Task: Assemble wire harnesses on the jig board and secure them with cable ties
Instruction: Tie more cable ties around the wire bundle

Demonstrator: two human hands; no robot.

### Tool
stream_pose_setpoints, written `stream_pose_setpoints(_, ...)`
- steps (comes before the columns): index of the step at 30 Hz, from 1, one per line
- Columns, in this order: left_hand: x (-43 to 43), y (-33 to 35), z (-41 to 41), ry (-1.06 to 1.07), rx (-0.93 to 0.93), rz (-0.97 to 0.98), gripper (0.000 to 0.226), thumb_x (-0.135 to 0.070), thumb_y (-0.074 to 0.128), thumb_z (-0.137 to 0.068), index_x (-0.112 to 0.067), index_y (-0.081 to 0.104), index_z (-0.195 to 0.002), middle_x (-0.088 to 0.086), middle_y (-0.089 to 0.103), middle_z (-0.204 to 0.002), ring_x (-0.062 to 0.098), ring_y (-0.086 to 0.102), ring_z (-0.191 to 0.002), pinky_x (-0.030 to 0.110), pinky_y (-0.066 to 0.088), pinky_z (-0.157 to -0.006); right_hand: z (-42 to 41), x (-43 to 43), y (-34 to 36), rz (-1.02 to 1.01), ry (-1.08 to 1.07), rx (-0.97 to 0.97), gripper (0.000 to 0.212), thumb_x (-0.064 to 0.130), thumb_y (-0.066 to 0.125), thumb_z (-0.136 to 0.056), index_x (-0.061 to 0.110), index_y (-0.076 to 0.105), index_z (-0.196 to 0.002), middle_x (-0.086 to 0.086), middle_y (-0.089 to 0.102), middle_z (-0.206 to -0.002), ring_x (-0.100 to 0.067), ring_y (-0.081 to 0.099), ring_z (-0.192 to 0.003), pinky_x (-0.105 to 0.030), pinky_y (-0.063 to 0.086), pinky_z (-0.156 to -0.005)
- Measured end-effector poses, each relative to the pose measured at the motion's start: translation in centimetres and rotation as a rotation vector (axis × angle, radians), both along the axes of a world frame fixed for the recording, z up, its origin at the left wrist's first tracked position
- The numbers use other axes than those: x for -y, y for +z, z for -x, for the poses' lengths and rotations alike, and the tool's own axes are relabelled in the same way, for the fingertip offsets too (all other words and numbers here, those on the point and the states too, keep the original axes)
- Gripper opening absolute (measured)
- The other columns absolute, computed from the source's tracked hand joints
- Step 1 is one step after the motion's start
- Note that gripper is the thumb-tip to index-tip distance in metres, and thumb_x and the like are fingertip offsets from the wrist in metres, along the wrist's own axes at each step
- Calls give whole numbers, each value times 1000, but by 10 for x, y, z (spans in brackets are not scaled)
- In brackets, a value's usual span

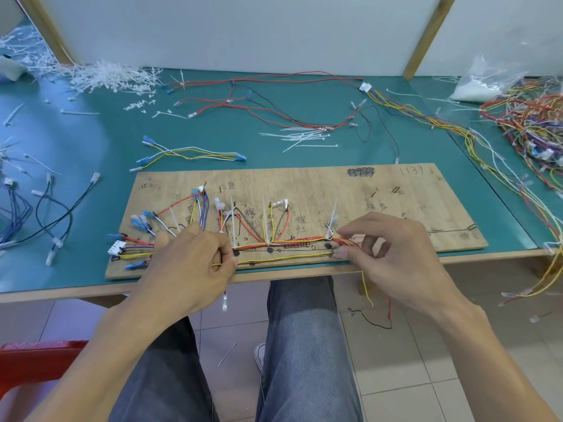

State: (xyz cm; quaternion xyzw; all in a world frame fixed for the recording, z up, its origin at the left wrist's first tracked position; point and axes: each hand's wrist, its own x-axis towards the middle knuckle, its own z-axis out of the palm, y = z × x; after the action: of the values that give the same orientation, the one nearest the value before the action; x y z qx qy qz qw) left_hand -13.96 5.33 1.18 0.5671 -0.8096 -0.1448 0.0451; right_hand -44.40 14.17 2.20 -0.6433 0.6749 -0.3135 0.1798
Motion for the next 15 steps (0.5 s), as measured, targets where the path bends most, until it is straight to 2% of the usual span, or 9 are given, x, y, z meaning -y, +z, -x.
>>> stream_pose_setpoints(4,-1,0,0,9,-3,-7,24,-48,51,-99,-37,54,-78,-10,55,-71,5,42,-91,37,26,-84,9,35,18,115,-176,204,16,14,80,-89,30,82,-93,17,77,-87,-9,68,-73,-14,49,-64)
stream_pose_setpoints(7,-2,2,1,10,40,-14,25,-52,46,-100,-39,52,-79,-7,54,-75,6,44,-92,36,24,-84,24,95,25,78,-322,321,11,19,79,-91,29,82,-89,13,78,-81,0,66,-67,-22,53,-67)
stream_pose_setpoints(9,-4,2,1,9,69,-5,25,-53,46,-100,-41,51,-79,-7,53,-76,6,46,-92,36,25,-85,32,140,23,12,-334,255,8,21,77,-94,28,81,-93,14,76,-86,0,67,-68,-23,55,-71)
stream_pose_setpoints(11,-3,4,2,10,65,6,26,-53,49,-100,-40,53,-78,-9,52,-74,6,44,-91,37,28,-88,40,181,15,-46,-346,148,11,22,75,-96,23,80,-105,9,76,-97,-12,74,-86,-24,56,-77)
stream_pose_setpoints(13,-3,5,2,15,59,-9,27,-53,52,-99,-38,56,-77,-10,51,-69,5,42,-91,39,31,-92,45,212,4,-107,-362,11,18,24,77,-94,20,79,-112,-1,75,-108,-22,71,-106,-29,55,-88)
stream_pose_setpoints(15,-2,6,3,19,65,-17,28,-53,53,-99,-37,56,-76,-10,50,-68,4,42,-91,40,32,-95,47,228,-4,-155,-387,-63,14,25,84,-90,22,81,-103,-6,75,-110,-25,71,-101,-32,57,-80)
